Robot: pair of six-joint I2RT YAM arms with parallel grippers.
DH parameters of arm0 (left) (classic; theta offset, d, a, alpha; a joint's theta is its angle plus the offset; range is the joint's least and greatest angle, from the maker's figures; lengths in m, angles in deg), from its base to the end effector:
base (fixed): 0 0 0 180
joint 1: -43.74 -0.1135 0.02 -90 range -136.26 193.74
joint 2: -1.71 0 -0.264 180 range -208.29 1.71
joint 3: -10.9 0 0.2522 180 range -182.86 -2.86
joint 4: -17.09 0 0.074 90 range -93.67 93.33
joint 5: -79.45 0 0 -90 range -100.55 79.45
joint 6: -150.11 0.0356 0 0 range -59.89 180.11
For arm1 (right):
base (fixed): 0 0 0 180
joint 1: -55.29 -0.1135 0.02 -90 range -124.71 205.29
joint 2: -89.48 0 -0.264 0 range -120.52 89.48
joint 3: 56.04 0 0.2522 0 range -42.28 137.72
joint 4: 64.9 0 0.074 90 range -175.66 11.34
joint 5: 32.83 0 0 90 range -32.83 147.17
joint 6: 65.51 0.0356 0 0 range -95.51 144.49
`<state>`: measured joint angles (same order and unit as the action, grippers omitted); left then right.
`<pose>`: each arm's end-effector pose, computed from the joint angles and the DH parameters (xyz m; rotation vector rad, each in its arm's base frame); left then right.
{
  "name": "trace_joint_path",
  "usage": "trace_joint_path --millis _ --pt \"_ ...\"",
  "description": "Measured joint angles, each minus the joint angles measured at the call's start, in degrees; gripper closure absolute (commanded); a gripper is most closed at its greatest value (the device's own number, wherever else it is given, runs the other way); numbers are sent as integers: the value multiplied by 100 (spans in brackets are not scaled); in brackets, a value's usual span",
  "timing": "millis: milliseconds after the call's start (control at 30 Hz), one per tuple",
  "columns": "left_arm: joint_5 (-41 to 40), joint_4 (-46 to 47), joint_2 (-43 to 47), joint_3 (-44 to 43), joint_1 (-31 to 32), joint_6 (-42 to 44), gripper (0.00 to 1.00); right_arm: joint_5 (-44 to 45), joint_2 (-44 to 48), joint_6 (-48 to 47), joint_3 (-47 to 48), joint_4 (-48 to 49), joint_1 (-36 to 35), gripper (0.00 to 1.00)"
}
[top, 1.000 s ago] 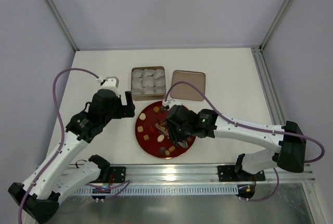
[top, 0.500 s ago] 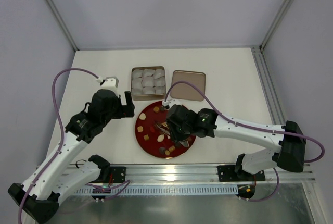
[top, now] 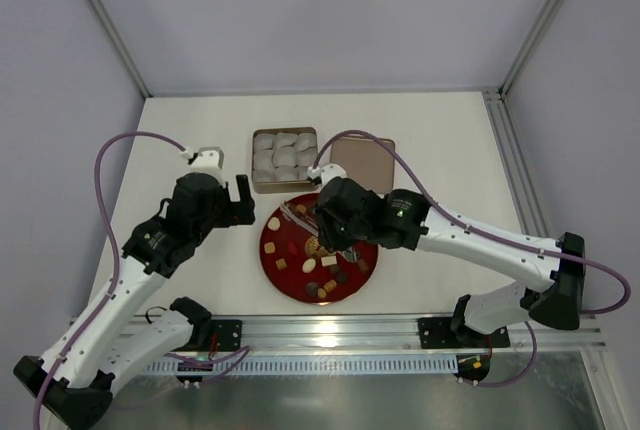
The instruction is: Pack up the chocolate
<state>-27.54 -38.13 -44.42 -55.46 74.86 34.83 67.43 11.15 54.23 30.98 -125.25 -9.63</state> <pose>0.1442 -0.0749 0.3291 -0.0576 2.1608 -0.2466 0.1259 0.2541 0.3246 -0.6859 2.4237 0.4904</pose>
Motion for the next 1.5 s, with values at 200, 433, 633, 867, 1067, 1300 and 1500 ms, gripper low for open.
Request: trace_joint_path --millis 200,433,633,867,1067,1300,1500 --pt "-146 -85 -15 -170 0 -2 0 -20 -713 -354 1209 122 544 80" --pt "-256 -254 -11 -494 0 2 0 -114 -2194 -708 2485 448 1432 80" --pt "-295 -348 15 -658 0 4 0 -219 -3434 -868 3652 535 1775 80" --pt "-295 -424 24 -658 0 4 0 -345 -4232 -907 4389 549 1805 81" --pt "-295 -431 28 -649 0 4 0 -339 -4468 -907 4391 544 1805 81" --pt "-295 -431 46 -579 0 9 0 -317 -4625 -909 4409 649 1818 80" --pt "-297 -433 57 -544 0 26 0 -245 -4778 -905 4430 793 1840 81"
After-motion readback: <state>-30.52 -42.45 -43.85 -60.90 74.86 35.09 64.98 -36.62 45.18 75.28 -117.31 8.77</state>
